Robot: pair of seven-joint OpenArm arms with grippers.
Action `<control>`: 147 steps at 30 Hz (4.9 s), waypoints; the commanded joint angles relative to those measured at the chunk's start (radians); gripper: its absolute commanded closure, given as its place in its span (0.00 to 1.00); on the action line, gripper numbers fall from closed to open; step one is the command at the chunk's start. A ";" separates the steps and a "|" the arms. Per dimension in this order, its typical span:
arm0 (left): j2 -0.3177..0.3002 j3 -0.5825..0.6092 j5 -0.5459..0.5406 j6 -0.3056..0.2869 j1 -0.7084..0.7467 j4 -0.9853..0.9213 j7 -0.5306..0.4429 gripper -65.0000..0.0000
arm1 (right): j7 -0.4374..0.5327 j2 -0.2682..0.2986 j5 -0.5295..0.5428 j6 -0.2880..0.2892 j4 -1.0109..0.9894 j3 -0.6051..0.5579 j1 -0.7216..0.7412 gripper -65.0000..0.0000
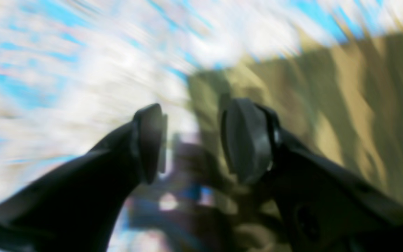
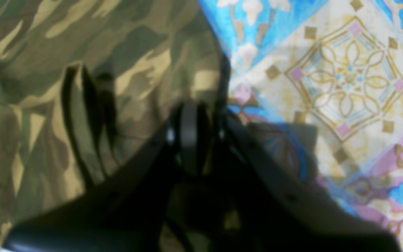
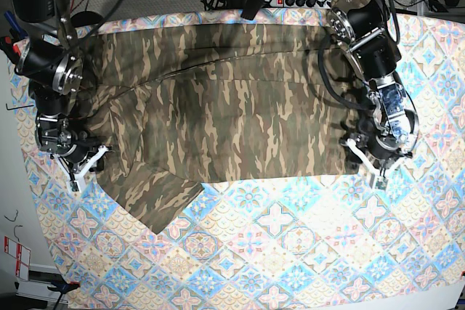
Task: Fold the T-shirt properly
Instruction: 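Hold the side edges with both grippers and tighten the grip, then drag the camouflage shirt with both grippers toward the robot base, then reposition the right gripper along the shirt's side edge and regrasp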
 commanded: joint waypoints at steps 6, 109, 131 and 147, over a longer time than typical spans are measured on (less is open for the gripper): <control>-0.030 0.002 -0.007 0.036 -0.003 0.049 -0.014 0.51 | -0.107 -0.005 -0.047 0.039 -0.015 -0.009 -0.012 0.92; 0.067 0.140 -0.020 -0.120 0.371 0.660 0.340 1.00 | -0.781 -0.144 -0.046 0.141 1.423 0.295 -0.611 0.96; 0.065 0.139 -0.010 -0.120 0.501 0.680 0.339 1.00 | -0.773 -0.247 -0.046 0.141 1.604 0.461 -0.856 0.96; 0.067 0.139 -0.010 -0.120 0.497 0.680 0.339 1.00 | -0.775 -0.243 -0.047 0.141 1.716 0.344 -0.881 0.62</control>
